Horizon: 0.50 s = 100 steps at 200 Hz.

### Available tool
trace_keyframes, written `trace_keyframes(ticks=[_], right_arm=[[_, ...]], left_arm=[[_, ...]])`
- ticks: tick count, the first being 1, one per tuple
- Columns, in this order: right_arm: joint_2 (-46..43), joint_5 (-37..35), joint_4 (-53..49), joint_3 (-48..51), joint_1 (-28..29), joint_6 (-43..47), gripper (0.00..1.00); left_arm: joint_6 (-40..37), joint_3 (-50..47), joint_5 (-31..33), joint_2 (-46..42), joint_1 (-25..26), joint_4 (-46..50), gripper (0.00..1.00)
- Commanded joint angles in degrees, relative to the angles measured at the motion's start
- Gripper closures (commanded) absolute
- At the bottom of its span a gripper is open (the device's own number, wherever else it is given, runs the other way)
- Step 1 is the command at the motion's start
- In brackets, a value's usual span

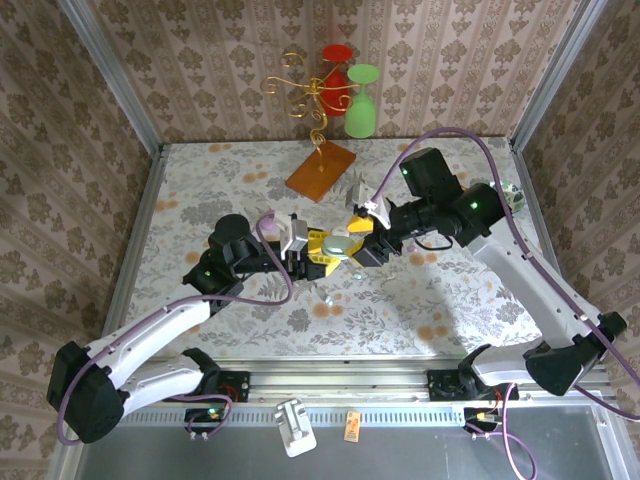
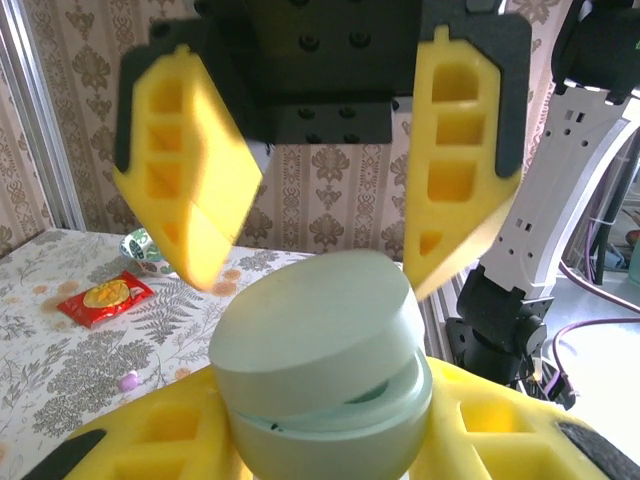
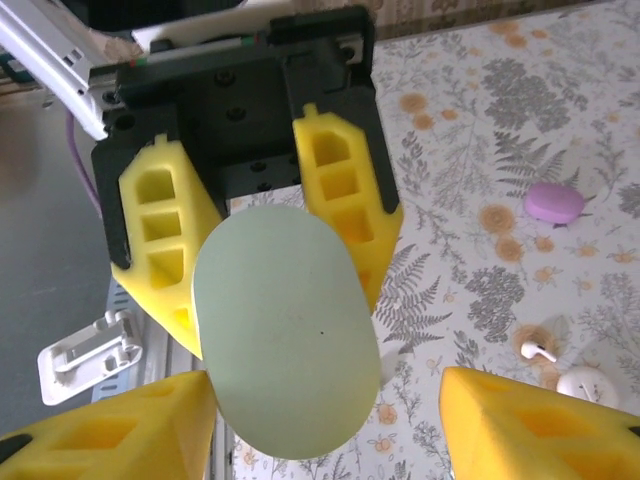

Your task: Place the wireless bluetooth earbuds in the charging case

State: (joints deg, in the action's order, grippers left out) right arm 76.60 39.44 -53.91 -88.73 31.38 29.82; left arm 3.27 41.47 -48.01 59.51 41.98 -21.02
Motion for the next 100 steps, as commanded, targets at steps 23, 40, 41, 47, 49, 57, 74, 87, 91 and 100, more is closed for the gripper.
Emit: trace_keyframes(ticks=[23, 40, 41, 47, 49, 57, 74, 87, 91, 100], right_arm=[[-1.2, -0.2, 4.3, 1.4, -1.0, -2.2, 0.34], [-1.5, -0.9, 6.1, 1.8, -1.4, -3.2, 0.33], [-1.6, -1.0, 6.3, 1.9, -1.4, -3.3, 0.33], [-1.7, -1.7, 7.2, 2.3, -1.5, -3.9, 0.32], [-1.7, -2.0, 7.5, 2.3, -1.6, -4.1, 0.32], [-1.8, -3.0, 8.3, 2.5, -1.6, -4.6, 0.3], [-2.2, -5.6, 10.3, 3.5, -1.9, -5.4, 0.27], [-2.2, -7.1, 11.1, 3.9, -1.9, -5.7, 0.26], [-2.3, -7.4, 11.1, 3.8, -1.9, -5.8, 0.26], [-2.2, -7.7, 11.1, 3.8, -2.0, -5.8, 0.21]], left_arm=[[-1.9, 1.1, -2.5, -1.2, 0.3, 0.4, 0.9], [-2.2, 0.8, -2.5, -1.4, 0.3, 0.5, 0.9], [-2.2, 0.8, -2.5, -1.4, 0.2, 0.4, 0.9], [-2.2, 0.7, -2.5, -1.4, 0.3, 0.4, 0.9], [-2.2, 0.7, -2.5, -1.5, 0.3, 0.4, 0.91], [-2.3, 0.6, -2.5, -1.4, 0.3, 0.4, 0.9], [-2.4, 0.5, -2.5, -1.4, 0.3, 0.3, 0.91], [-2.5, 0.5, -2.6, -1.3, 0.3, 0.3, 0.91], [-2.6, 0.5, -2.6, -1.2, 0.3, 0.3, 0.91], [-2.6, 0.5, -2.6, -1.2, 0.2, 0.1, 0.92]])
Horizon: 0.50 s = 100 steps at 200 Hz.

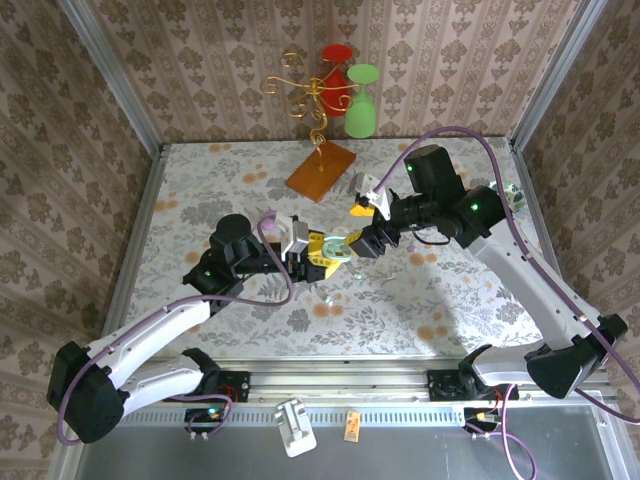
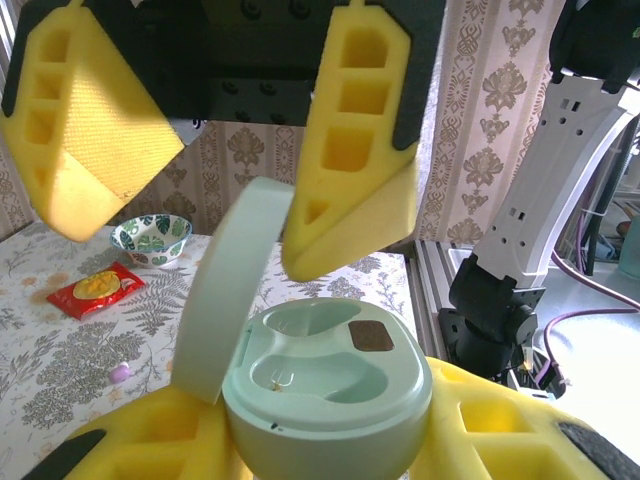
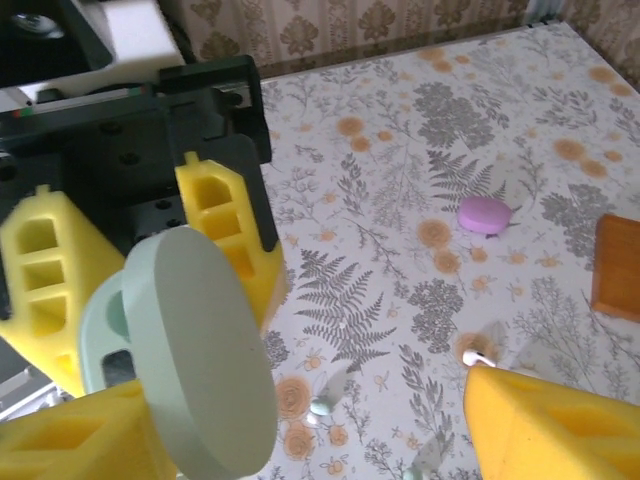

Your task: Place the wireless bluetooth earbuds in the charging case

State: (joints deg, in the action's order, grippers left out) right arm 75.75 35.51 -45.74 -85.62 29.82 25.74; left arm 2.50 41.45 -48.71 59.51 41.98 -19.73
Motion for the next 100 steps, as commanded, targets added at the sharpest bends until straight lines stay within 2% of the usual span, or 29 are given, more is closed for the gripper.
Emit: trace_keyframes(ticks=[1, 18, 37, 70, 100], right_arm=[[-1.3, -3.8, 2.9, 0.7, -0.5, -1.8, 0.21], [-1.6, -4.1, 3.5, 1.2, -0.6, -2.0, 0.12], [-1.7, -4.7, 4.1, 1.4, -1.0, -2.6, 0.05], [-0.9, -5.4, 4.7, 0.6, -2.7, -8.5, 0.05], [0.4, -1.2, 2.7, -0.5, -3.8, -8.1, 0.06]], left_arm=[[-1.9, 0.6, -2.0, -1.2, 0.2, -1.2, 0.92], [-1.9, 0.4, -2.1, -1.1, 0.2, -1.5, 0.92], [-1.9, 0.4, -2.1, -1.1, 0.1, -1.7, 0.92], [-1.6, 0.4, -2.5, -0.3, -0.4, -2.4, 0.93], [-1.4, 0.8, -2.6, 0.9, -0.9, -3.4, 0.93]])
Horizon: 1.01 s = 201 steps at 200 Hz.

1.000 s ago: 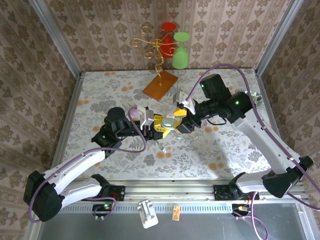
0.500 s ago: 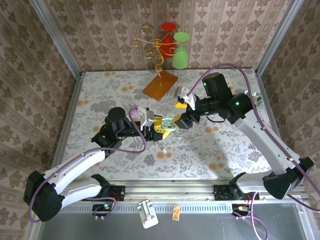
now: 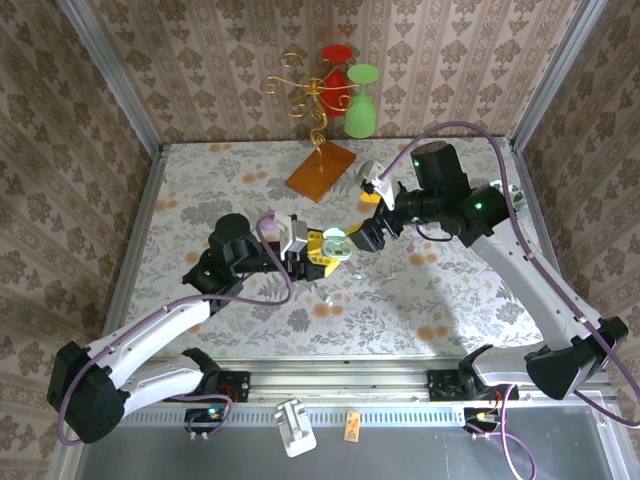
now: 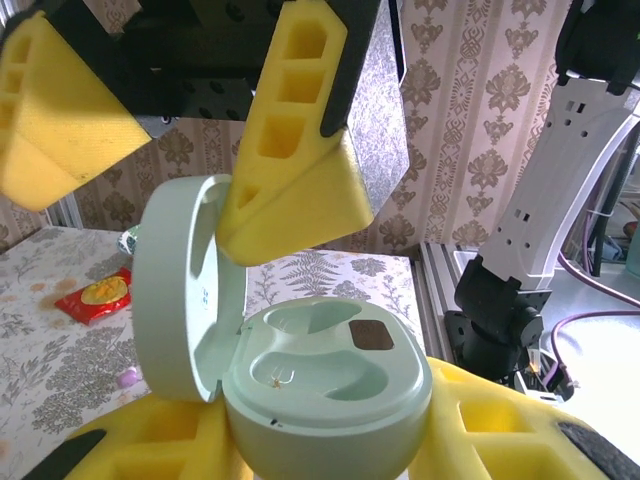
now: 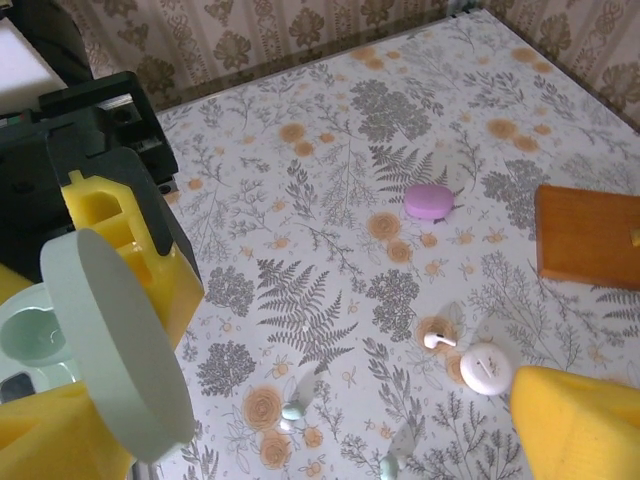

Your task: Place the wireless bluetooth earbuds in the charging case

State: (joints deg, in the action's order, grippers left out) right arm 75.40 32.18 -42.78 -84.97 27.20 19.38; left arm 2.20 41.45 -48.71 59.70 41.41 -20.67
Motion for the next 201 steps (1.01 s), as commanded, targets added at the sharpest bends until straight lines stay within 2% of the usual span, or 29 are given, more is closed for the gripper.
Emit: trace_keyframes(ticks=[1, 39, 78, 115, 141, 201], right_arm=[[0.8, 2.2, -0.2, -1.2, -1.2, -1.7, 0.06], [0.3, 5.5, 1.4, 0.3, -1.9, -1.4, 0.06], [-0.9, 9.3, 5.2, 2.0, -2.3, -4.1, 0.06], [0.5, 7.9, 7.5, 2.9, -2.3, -6.3, 0.1], [1.3, 8.0, 9.0, 3.2, -2.3, -7.6, 0.24], [0.8, 16.4, 9.7, 4.8, -2.3, -6.4, 0.64]], left_arm=[[-1.0, 0.9, -2.5, 0.8, -0.3, -2.5, 0.93], [0.3, 1.2, -2.4, 3.0, -2.1, -5.7, 0.94], [5.6, 2.4, -3.7, 6.4, -4.6, -11.1, 0.93], [7.0, 3.6, -6.2, 6.7, -5.3, -11.4, 0.93], [7.5, 4.2, -9.1, 6.7, -5.6, -11.1, 0.93], [9.1, 5.5, -13.1, 6.7, -6.2, -11.4, 0.93]])
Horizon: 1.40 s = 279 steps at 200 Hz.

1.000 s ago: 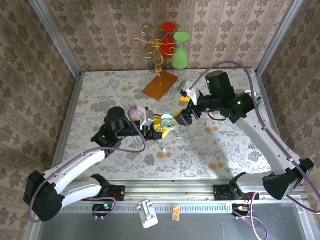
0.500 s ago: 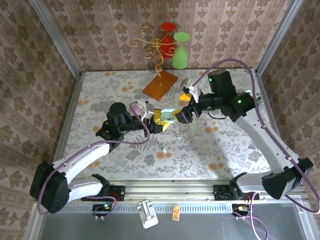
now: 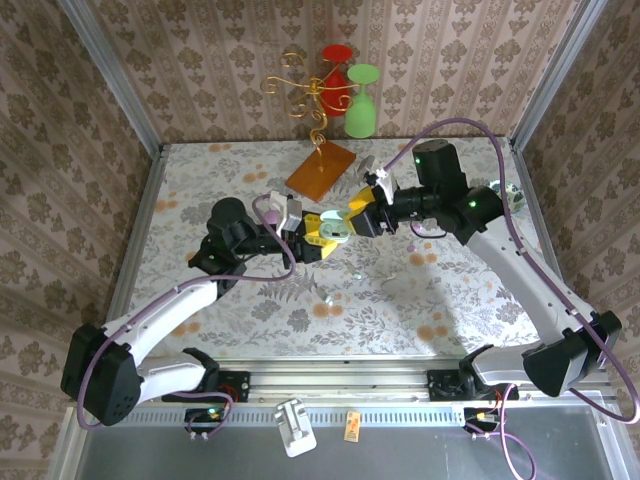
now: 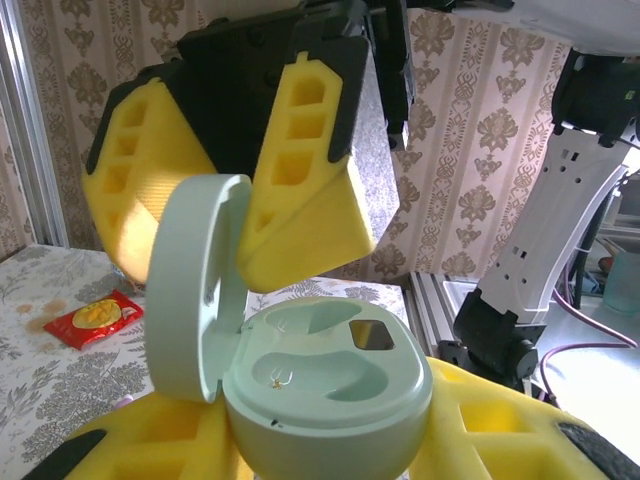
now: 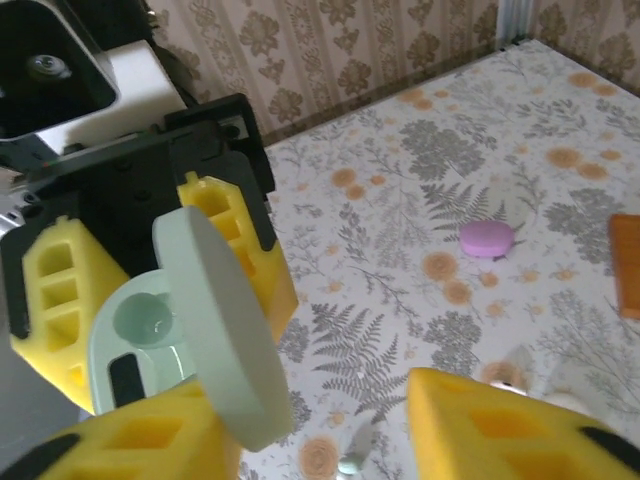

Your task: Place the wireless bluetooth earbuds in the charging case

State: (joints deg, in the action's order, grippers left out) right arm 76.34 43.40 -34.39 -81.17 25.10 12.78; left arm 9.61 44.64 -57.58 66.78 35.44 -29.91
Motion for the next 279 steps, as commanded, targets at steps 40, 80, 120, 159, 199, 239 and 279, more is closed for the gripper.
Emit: trace_keyframes(ticks=[40, 80, 120, 159, 199, 239, 279], right_arm=[[-0.1, 6.2, 1.4, 1.1, -0.2, -1.1, 0.85], [-0.1, 8.4, 1.0, 1.0, -0.1, -1.8, 0.96], [-3.0, 0.8, 7.0, 4.5, 1.1, -0.9, 1.0], [-4.1, -7.7, 9.5, 5.3, 4.2, 0.5, 1.0], [-4.8, -12.1, 11.1, 5.9, 5.7, 1.2, 1.0], [-5.1, -12.5, 11.2, 5.9, 6.2, 1.7, 1.0], [-5.1, -12.3, 10.8, 6.0, 6.4, 2.2, 1.0]], left_arm=[[4.4, 1.2, -5.8, -0.3, -0.2, -6.5, 0.93], [5.8, -0.4, -5.3, -0.3, -0.2, -9.5, 0.93], [5.6, -0.3, -3.6, -0.3, -0.2, -9.1, 0.71], [5.4, -0.1, -2.6, -0.4, -0.4, -8.5, 0.59], [5.4, -0.5, -1.8, -0.2, -0.9, -8.8, 0.42], [6.4, -0.3, -1.6, 0.1, -1.3, -9.0, 0.41], [6.7, -0.3, -1.6, 0.1, -1.3, -9.0, 0.53]])
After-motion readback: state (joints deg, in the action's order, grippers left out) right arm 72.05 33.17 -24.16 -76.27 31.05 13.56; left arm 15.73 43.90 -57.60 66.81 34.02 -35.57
